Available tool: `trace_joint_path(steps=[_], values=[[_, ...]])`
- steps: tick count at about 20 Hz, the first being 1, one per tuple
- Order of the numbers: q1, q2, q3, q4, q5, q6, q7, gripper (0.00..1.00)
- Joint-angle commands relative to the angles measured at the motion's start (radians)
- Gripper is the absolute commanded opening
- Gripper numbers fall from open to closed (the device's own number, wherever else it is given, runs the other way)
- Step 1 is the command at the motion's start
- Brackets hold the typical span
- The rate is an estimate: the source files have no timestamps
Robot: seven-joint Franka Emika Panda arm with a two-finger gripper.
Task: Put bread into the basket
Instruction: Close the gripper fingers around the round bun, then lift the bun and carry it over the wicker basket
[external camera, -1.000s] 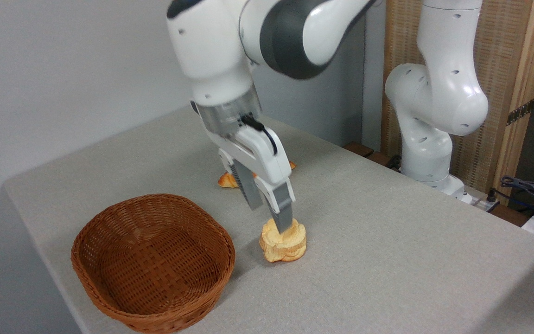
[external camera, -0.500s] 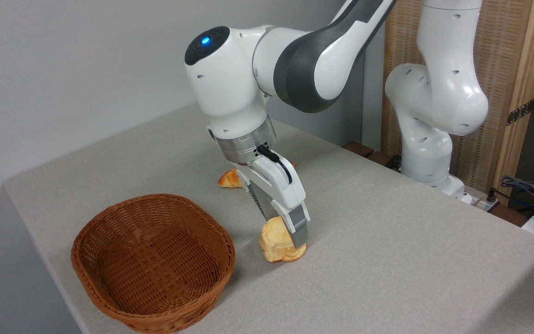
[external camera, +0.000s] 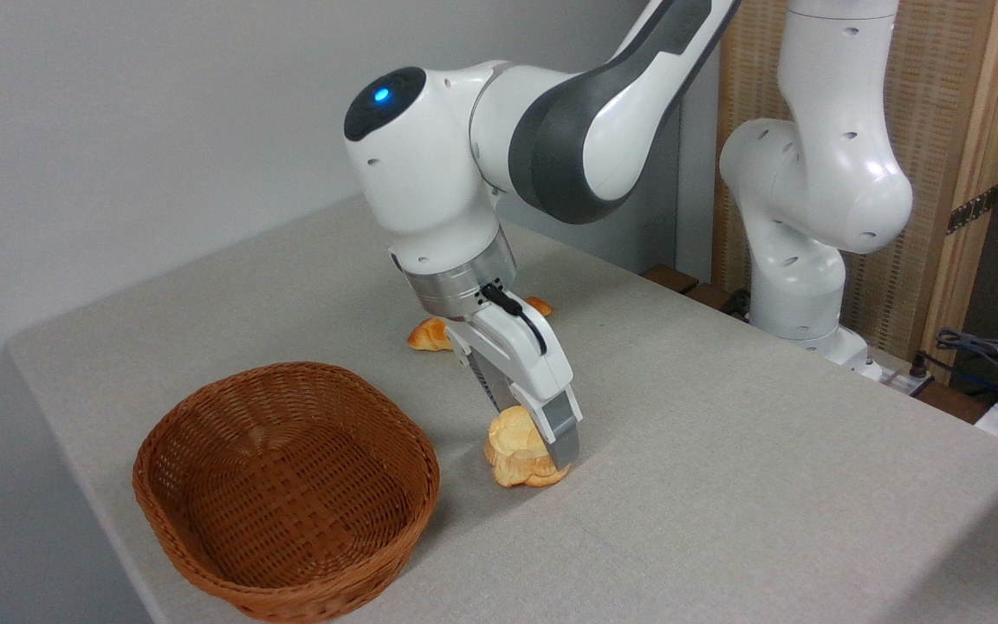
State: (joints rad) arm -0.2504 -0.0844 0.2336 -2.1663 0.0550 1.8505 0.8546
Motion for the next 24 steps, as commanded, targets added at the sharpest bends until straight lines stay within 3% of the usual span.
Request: trace_joint_path(steps=[1, 9, 13, 18, 21, 24], values=[[-0.007, -0.003, 0.01, -0.017, 0.017, 0.029, 0.015, 0.43], [-0.009, -0.008, 0.01, -0.013, 0.017, 0.029, 0.015, 0.43], [-0.007, -0.05, 0.021, 0.003, 0.016, 0.004, 0.015, 0.43], [-0.007, -0.058, 0.02, 0.138, 0.008, -0.039, 0.014, 0.43], [-0.015, -0.051, 0.01, 0.189, 0.003, 0.008, 0.014, 0.43], [-0.021, -0.028, -0.008, 0.195, -0.006, 0.157, 0.011, 0.51]])
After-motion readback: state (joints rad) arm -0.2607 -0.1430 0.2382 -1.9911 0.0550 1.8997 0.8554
